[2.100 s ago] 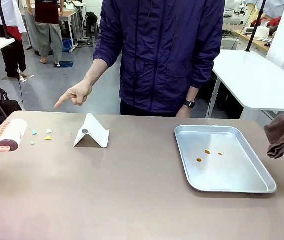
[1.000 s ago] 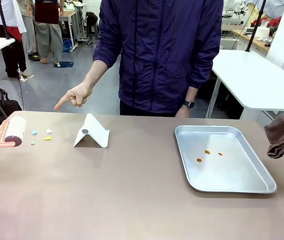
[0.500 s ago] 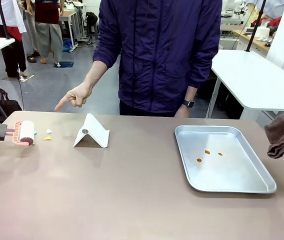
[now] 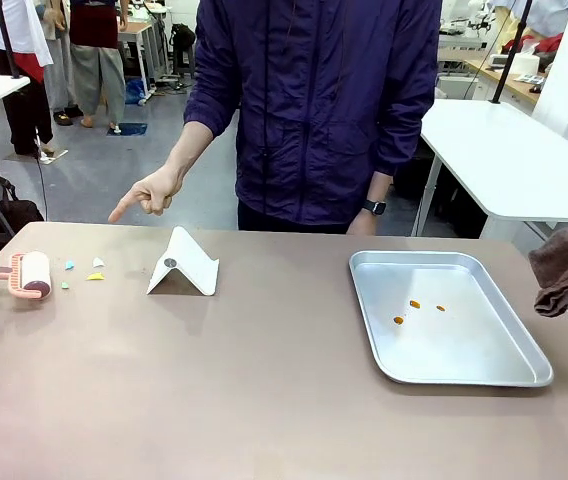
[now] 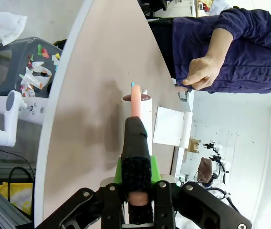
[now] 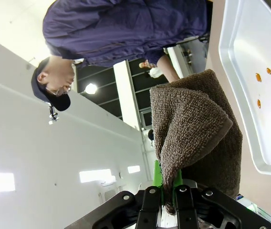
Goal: Clean the surface of the table.
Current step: If a person points to the right, clean the right side of the table with your right hand, and if they point to the left, clean the left side with your left hand.
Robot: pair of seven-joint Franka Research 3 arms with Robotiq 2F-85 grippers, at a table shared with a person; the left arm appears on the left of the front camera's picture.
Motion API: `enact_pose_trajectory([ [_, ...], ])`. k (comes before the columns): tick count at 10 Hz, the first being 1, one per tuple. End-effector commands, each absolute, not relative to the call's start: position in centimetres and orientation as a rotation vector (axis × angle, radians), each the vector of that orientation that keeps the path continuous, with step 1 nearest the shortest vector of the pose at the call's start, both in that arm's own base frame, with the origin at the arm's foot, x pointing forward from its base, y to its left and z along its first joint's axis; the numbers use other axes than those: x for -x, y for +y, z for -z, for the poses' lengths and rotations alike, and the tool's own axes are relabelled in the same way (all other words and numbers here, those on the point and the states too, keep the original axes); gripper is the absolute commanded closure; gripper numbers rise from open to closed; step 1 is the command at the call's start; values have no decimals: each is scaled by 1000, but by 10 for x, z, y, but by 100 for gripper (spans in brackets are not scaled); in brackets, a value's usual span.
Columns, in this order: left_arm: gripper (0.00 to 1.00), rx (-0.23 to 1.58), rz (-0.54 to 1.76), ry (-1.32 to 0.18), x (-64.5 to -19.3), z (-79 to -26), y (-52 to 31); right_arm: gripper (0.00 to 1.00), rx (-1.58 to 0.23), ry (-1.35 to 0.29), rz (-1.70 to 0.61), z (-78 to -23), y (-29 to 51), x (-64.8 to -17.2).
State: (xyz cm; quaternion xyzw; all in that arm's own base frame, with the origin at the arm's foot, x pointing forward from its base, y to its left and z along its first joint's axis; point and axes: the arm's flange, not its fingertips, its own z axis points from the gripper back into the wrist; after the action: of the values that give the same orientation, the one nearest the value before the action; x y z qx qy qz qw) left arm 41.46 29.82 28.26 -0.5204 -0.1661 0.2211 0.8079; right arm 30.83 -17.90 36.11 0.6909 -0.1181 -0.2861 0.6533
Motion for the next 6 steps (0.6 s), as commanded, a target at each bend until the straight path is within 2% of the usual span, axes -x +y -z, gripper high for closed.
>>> enact_pose_trajectory([
  [1,78,1137,-475,-338,-418,-284,309,100,-1569,-271,636,-366,-177,-308],
  [6,78,1084,-436,-313,-423,-275,304,100,-1569,-271,636,-366,-177,-308],
])
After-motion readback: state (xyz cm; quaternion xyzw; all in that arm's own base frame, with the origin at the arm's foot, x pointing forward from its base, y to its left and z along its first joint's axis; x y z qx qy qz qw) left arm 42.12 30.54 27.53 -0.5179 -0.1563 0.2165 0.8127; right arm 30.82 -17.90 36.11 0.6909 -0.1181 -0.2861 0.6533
